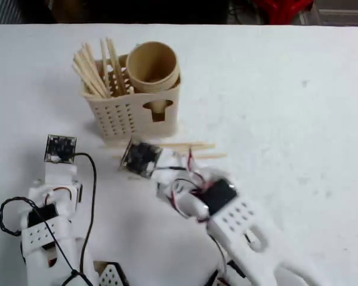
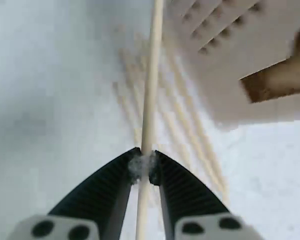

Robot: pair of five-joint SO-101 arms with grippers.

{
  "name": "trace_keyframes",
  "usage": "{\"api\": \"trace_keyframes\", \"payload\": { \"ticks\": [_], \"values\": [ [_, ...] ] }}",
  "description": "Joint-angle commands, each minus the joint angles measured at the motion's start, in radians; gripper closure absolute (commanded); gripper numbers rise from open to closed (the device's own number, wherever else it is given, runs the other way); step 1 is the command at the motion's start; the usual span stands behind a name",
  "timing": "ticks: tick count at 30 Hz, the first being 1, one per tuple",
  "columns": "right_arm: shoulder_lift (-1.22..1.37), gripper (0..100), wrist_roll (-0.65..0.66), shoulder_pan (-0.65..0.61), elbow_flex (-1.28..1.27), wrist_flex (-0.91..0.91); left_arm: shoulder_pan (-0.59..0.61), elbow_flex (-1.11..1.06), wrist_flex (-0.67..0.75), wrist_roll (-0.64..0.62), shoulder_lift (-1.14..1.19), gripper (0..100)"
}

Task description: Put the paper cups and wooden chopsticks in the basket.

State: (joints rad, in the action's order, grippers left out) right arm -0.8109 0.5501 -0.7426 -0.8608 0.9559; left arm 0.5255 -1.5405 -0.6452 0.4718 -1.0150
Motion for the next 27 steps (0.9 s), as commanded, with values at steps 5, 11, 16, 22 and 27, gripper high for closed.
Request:
{"api": "trace_keyframes", "payload": {
  "ticks": [5,11,16,22,27],
  "values": [
    [-0.041,98.2,-0.184,0.001,0.473,-0.007,0.007,0.006,0.017,-0.009,-0.019,83],
    [0.245,98.1,-0.334,0.001,0.799,-0.194,0.007,0.006,0.017,-0.009,-0.019,83],
    [0.455,98.1,-0.345,0.001,0.996,-0.395,0.007,0.006,0.017,-0.009,-0.019,83],
    [0.654,98.1,-0.354,-0.001,1.204,-0.423,0.007,0.006,0.017,-0.009,-0.019,83],
    [0.786,98.1,-0.354,-0.013,1.287,-0.424,0.007,0.006,0.017,-0.009,-0.019,83]
  ]
}}
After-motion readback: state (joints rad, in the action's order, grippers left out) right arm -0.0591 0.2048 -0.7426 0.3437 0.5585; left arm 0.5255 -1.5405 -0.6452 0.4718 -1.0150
